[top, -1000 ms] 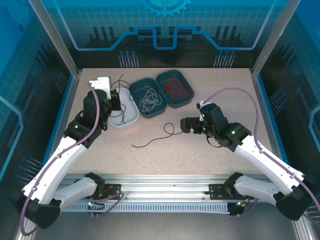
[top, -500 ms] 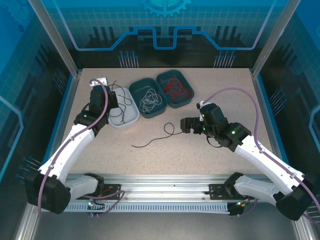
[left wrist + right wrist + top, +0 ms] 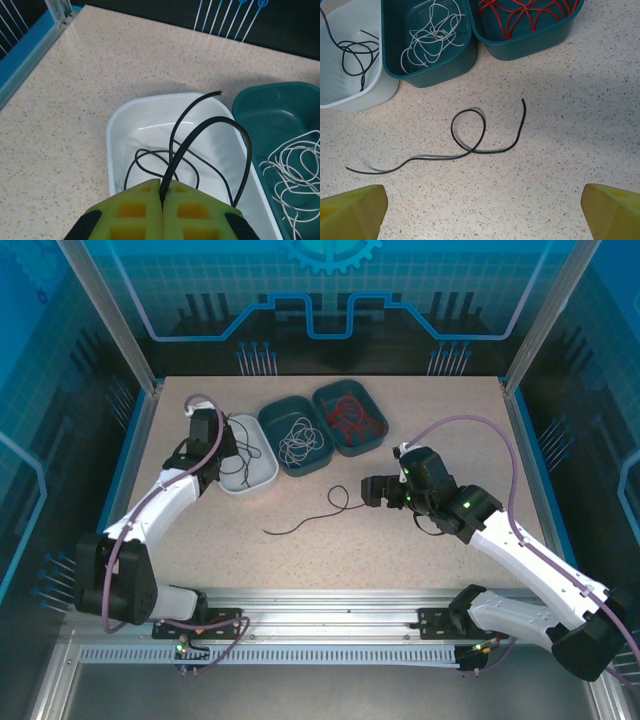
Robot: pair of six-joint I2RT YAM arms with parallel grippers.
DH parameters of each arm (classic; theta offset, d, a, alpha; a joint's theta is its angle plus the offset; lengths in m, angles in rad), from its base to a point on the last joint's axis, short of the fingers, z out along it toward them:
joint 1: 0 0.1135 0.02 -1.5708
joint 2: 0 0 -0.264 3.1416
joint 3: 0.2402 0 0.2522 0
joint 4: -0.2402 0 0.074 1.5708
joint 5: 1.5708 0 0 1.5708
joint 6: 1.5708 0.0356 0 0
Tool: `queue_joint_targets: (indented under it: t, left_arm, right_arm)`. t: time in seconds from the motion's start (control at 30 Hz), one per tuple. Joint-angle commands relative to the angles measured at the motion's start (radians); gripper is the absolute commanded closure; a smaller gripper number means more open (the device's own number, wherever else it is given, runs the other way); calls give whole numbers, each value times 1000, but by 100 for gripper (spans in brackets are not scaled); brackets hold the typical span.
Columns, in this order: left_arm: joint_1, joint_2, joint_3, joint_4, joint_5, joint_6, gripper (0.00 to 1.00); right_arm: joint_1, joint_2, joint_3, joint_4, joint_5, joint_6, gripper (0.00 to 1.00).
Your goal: Untangle the cables
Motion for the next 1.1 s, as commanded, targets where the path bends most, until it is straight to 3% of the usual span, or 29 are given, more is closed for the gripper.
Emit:
queue_joint_targets:
  t: [0.0,0.2,0.4,0.73,1.07]
  left_arm:
    - [10,45,37,14,38,-3,97]
    - [8,83,18,-27,107,-75,95]
    - [0,84,-9,-98,85,-128,91]
    - [-102,160,49,-225,-163,-66,90]
    - [-125,280,140,-302,-286,-55,88]
  right_arm:
    - [-9,-13,5,-19,18,13,0]
    - [-10,-6,12,-17,21,10,0]
    - [-10,19,31,-15,14,2,0]
    - [-11,25,19,4,0,7,0]
    - [-10,-31,-16,-15,28,18,0]
